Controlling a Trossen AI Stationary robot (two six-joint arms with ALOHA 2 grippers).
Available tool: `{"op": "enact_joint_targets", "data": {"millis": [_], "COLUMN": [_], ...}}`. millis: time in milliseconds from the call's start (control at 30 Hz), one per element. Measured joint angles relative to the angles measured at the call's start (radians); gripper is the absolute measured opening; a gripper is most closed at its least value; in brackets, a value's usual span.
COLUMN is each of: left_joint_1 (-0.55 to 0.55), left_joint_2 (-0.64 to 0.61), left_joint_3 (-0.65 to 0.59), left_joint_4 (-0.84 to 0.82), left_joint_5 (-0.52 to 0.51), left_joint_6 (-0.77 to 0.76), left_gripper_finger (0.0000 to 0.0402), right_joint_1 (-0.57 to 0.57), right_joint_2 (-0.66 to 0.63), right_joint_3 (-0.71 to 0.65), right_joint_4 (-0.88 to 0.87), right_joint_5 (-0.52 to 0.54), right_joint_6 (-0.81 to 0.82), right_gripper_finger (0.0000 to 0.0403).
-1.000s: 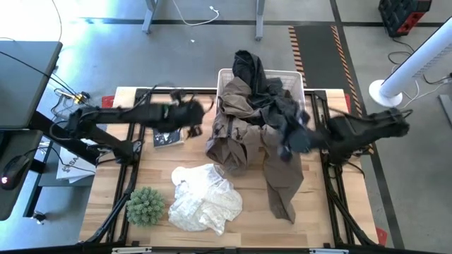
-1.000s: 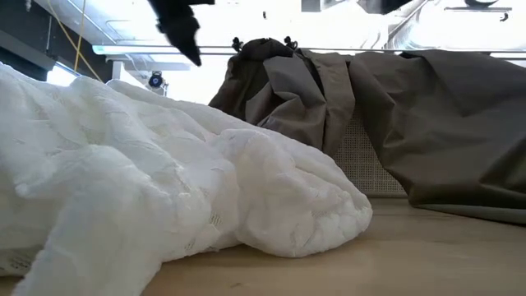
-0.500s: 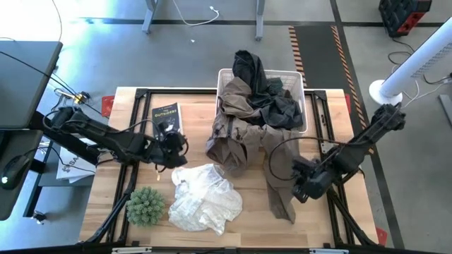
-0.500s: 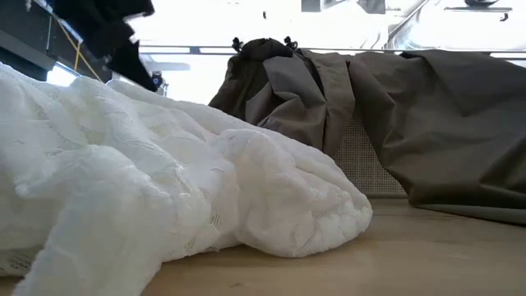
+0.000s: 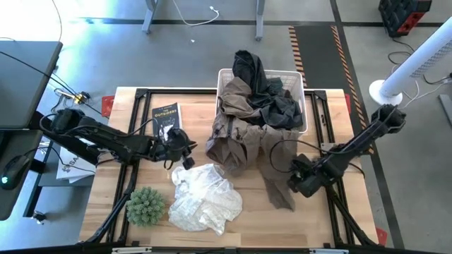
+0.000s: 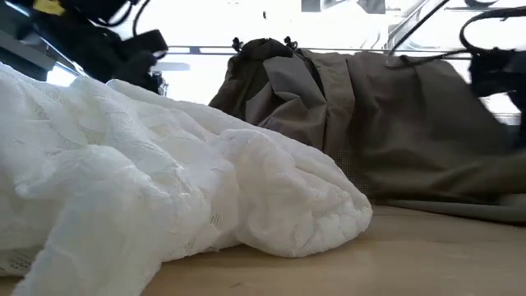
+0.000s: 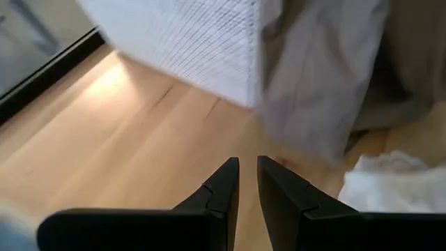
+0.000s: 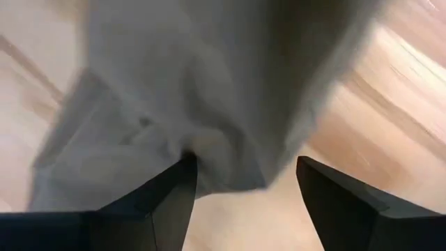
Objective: Sort clothes
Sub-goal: Put the brown and black jacket into the white bin
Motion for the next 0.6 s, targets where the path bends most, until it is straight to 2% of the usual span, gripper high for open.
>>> {"op": "enact_joint_targets", "data": {"millis": [133,233,433,600], "left_joint_1": [0.057,0.096,0.156,0.183], "left_joint_2": [0.064,0.143,0.337,0.48], "left_joint_3": [-0.036,-0.043,-0.043,0.02], "left_joint_4": [0.234,0.401,0.727,0.89], "left_joint_5": [0.089,0.153,0.287,0.393], "left_joint_6": [0.092,0.143,0.183,0.185], "left_gripper_finger": [0.005,0.005,0.005,0.005], "right_joint_1": [-0.055,-0.131,-0.293,-0.391], "right_joint_2": [0.0,0.0,0.0,0.0], "right_joint_3": [-0.111,-0.174,-0.207,-0.207], "right_joint_4": [0.369,0.625,0.981,1.165], "right_joint_5": [0.213,0.299,0.321,0.241], "right_joint_6": [-0.157,-0.299,-0.651,-0.839], "right_gripper_finger": [0.0245,0.0245,0.0245,0.0245]}}
